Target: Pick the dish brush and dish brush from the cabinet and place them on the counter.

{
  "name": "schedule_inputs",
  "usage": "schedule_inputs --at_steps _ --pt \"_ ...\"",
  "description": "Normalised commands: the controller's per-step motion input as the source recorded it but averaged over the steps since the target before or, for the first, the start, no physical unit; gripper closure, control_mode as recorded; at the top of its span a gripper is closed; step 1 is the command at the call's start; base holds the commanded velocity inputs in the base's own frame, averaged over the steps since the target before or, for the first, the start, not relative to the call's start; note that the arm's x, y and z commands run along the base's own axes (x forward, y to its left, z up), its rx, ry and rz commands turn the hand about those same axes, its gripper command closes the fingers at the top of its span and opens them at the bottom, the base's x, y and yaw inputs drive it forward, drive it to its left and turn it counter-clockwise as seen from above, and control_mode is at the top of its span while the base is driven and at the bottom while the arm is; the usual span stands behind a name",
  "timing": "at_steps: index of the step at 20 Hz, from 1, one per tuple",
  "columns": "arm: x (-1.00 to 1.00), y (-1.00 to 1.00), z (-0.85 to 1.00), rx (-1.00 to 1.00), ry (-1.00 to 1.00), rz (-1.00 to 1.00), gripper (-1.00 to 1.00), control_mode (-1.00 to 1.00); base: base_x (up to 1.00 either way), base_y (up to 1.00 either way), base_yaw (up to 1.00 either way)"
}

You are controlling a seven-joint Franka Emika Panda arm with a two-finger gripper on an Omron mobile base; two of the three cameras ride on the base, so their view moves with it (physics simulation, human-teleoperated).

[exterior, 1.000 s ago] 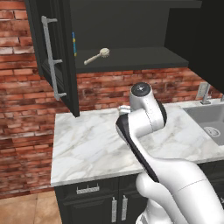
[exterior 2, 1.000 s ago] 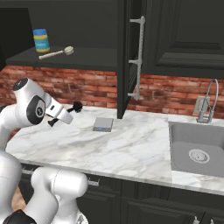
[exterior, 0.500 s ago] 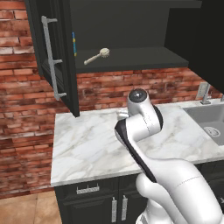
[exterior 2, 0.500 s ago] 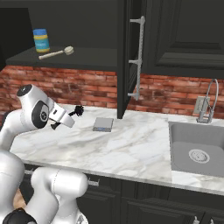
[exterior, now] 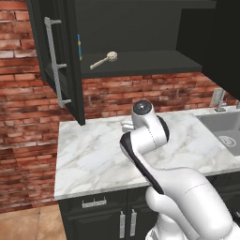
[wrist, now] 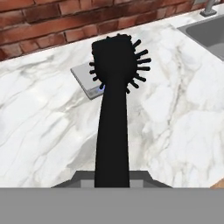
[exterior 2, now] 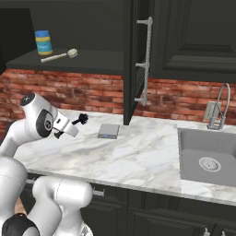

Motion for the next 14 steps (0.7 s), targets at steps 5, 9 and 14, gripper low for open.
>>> schedule_inputs --at_steps 5,9,14 --pt "0.14 0.15 -0.19 0.00 0.03 -0.01 1.00 -1.00 0.00 0.00 0.00" --pt "0.10 0.12 -0.20 0.00 0.04 -0.01 1.00 -1.00 0.00 0.00 0.00" --pt "0.08 0.08 -0.17 0.00 0.03 -0.01 1.00 -1.00 0.00 0.00 0.00"
